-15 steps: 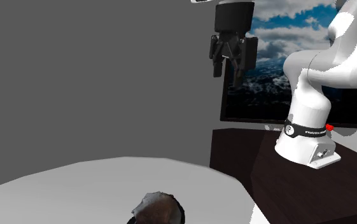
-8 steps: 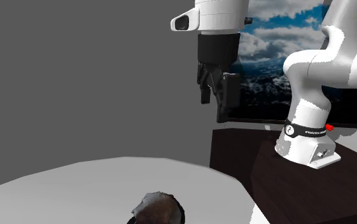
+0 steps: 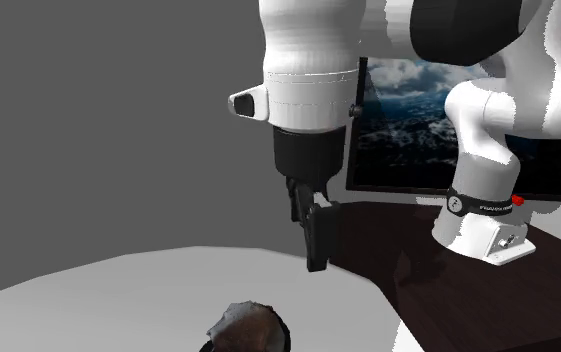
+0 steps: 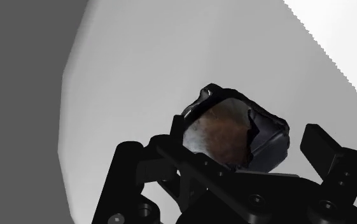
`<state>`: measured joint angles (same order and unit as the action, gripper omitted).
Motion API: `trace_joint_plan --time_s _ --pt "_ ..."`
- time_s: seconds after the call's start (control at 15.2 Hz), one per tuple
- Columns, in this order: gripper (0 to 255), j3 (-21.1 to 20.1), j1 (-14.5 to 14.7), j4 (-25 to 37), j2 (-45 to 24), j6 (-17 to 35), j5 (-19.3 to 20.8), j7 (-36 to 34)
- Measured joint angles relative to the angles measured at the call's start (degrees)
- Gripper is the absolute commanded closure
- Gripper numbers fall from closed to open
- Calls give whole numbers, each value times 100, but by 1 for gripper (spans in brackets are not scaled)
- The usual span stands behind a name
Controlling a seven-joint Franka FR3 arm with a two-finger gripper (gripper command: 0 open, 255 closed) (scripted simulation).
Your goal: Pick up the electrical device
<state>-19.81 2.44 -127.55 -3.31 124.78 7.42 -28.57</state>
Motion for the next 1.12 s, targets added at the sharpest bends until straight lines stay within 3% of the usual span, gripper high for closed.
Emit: trace_joint_plan --time_s 0.46,0.86,1.12 --pt "0 74 332 1111 -1588 305 654 -988" --pt "0 308 771 2505 -3020 257 1027 -1577" --pt "0 388 866 2805 -3396 321 1110 -1674"
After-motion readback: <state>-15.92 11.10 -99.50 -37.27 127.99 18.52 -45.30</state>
